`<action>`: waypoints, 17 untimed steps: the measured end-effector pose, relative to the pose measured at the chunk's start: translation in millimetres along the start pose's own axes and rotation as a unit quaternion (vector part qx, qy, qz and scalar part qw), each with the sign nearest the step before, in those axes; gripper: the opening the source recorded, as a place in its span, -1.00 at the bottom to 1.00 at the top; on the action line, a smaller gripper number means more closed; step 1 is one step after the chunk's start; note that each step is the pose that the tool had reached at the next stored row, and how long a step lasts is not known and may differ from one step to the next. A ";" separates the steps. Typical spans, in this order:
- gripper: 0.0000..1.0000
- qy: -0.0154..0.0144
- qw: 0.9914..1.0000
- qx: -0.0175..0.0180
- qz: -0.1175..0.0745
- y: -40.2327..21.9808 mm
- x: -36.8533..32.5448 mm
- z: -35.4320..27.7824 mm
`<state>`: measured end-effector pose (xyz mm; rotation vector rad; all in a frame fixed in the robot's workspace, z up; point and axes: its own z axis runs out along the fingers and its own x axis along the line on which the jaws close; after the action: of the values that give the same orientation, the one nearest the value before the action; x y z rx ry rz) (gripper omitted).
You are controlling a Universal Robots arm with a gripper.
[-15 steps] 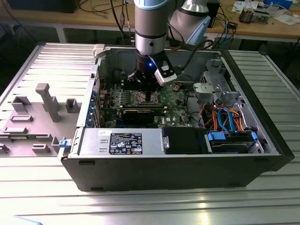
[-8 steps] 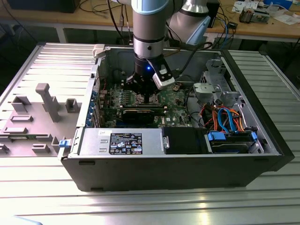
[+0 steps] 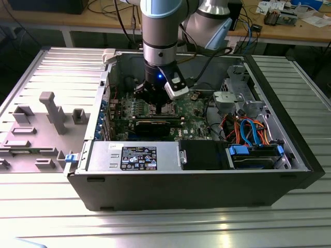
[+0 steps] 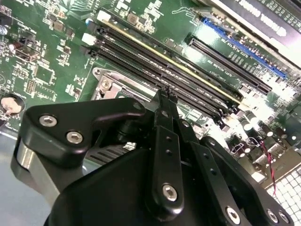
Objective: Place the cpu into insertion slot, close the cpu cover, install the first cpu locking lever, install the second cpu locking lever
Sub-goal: 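Install the second cpu locking lever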
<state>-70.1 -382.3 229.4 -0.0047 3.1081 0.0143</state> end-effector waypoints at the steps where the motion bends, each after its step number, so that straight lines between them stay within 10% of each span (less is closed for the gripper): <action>1: -0.79 0.000 1.000 0.000 0.000 -0.6 1.5 0.4; 17: -0.79 0.000 1.000 0.000 0.000 -0.7 5.2 1.6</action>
<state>-75.2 -382.9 227.6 -0.0048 3.1082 0.0157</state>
